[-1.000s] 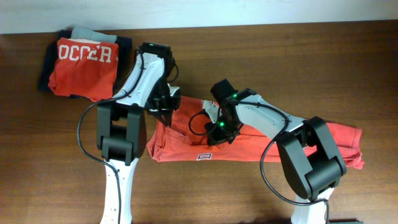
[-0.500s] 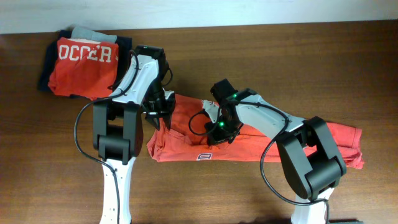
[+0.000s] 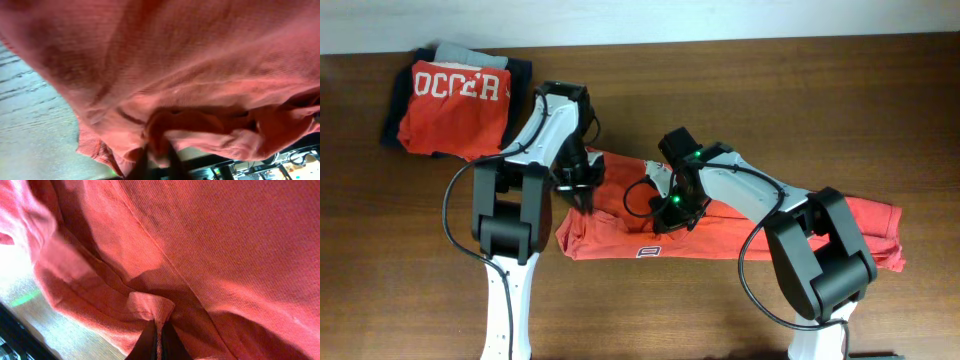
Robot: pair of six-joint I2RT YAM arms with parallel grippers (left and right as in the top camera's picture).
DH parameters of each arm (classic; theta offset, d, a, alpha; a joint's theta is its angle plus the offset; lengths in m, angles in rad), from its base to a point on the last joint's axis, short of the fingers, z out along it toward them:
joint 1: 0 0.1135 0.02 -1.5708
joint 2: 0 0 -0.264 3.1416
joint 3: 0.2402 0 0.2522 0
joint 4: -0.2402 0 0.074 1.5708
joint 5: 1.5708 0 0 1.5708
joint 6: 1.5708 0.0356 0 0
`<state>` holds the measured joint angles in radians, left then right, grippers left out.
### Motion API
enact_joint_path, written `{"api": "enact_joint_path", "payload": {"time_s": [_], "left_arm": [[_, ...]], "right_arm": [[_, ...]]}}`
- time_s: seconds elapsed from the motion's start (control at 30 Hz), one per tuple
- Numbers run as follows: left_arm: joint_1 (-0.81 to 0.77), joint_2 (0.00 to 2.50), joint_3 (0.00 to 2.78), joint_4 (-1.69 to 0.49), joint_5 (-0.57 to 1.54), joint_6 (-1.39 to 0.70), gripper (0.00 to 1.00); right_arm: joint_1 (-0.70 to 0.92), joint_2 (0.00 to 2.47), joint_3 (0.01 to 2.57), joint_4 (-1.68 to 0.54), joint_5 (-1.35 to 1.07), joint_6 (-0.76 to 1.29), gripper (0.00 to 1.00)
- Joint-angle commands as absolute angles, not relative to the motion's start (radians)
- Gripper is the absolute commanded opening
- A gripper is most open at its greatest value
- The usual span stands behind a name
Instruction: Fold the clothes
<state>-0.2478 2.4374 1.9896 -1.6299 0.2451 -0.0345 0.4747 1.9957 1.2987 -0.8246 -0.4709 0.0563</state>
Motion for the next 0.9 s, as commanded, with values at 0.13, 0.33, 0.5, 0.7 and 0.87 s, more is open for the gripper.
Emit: {"api": "enact_joint_path", "payload": {"time_s": [0.13, 0.33, 0.5, 0.7, 0.87], "left_arm": [[-0.242, 2.394, 1.983, -1.638, 0.258, -0.045, 0.00], [-0.232, 2.326, 1.983, -1.636, 0.129, -0.125, 0.00], [-0.229, 2.321, 1.979, -1.643, 0.123, -0.128, 0.00], [-0.229, 2.321, 1.979, -1.643, 0.123, -0.128, 0.00], [-0.232, 2.321, 1.979, -1.639, 0.123, -0.127, 0.01]], "right_arm": [[0.476, 1.970, 1.310, -0.813, -0.457, 0.068, 0.04], [0.476, 1.970, 1.311, -0.799, -0.334, 0.239, 0.04], [0.476, 1.970, 1.311, -0.754, -0.324, 0.249, 0.04], [0.476, 1.970, 1.311, -0.709, -0.324, 0.249, 0.04], [0.476, 1.970, 1.311, -0.709, -0.326, 0.249, 0.15]]}}
